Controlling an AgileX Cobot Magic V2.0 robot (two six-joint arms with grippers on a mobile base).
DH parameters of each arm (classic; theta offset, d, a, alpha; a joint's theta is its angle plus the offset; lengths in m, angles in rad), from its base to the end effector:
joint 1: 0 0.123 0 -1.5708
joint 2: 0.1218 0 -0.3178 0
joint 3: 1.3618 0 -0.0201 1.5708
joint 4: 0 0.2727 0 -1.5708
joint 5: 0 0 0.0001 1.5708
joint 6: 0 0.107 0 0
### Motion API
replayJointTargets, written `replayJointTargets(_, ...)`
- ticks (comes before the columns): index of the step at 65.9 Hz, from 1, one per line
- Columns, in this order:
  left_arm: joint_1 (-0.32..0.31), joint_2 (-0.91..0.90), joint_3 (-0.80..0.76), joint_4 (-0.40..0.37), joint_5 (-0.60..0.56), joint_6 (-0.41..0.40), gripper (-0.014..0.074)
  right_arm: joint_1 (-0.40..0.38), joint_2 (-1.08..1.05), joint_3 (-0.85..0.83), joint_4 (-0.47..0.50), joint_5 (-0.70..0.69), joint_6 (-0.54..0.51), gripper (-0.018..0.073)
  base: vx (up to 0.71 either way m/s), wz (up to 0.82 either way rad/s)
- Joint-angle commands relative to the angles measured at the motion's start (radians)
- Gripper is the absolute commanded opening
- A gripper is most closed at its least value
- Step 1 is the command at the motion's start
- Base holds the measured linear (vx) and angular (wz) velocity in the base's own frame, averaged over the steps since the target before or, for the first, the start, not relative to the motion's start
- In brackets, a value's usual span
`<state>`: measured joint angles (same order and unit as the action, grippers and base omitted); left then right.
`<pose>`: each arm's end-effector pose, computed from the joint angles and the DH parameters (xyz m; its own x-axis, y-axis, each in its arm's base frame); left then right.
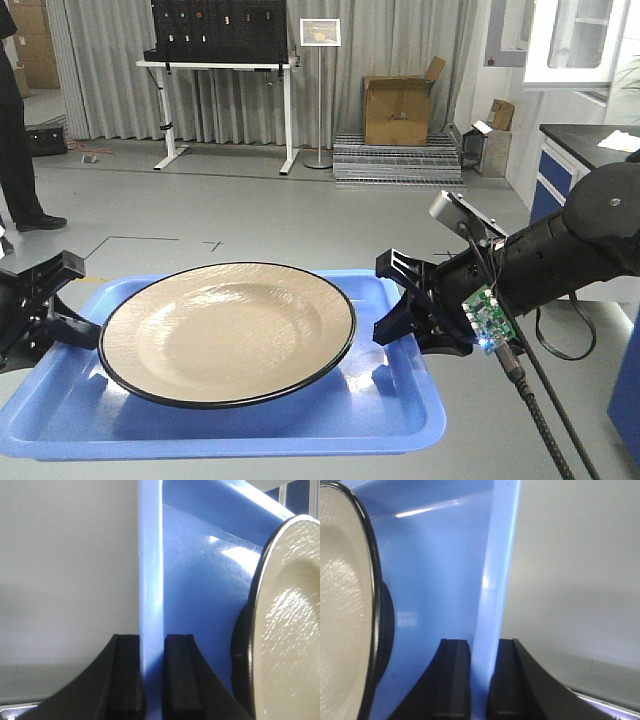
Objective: Place disk in tray to left cabinet
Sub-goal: 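Carry the tray with both grippers as the base drives to the cabinet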
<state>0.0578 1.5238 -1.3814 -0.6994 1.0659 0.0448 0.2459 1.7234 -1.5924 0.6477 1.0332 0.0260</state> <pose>0.3477 -0.0403 0.3705 -0.8775 -0.3281 -0.3498 -0.0404 0.7774 -0.6277 0.3850 0.1538 0.3614 -0.9289 0.1067 -0.3546 -0.1444 0.7774 0.6122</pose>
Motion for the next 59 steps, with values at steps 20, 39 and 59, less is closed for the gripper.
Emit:
replayJointTargets(20,-0.038,-0.044,-0.037,-0.228,0.03,-0.011,0.0,0.032,-0.059,-0.043,0.236,-0.017,-0.005,-0.0004,0.63,-0.01)
replayJointTargets(39,-0.038,-0.044,-0.037,-0.228,0.033,-0.011,0.0,0.032,-0.059,-0.043,0.236,-0.002,-0.005,-0.0004,0.64,-0.01)
replayJointTargets(59,-0.038,-0.044,-0.037,-0.228,0.032,-0.011,0.0,0.032,-0.059,-0.043,0.236,-0.002,-0.005,-0.0004,0.67,-0.01)
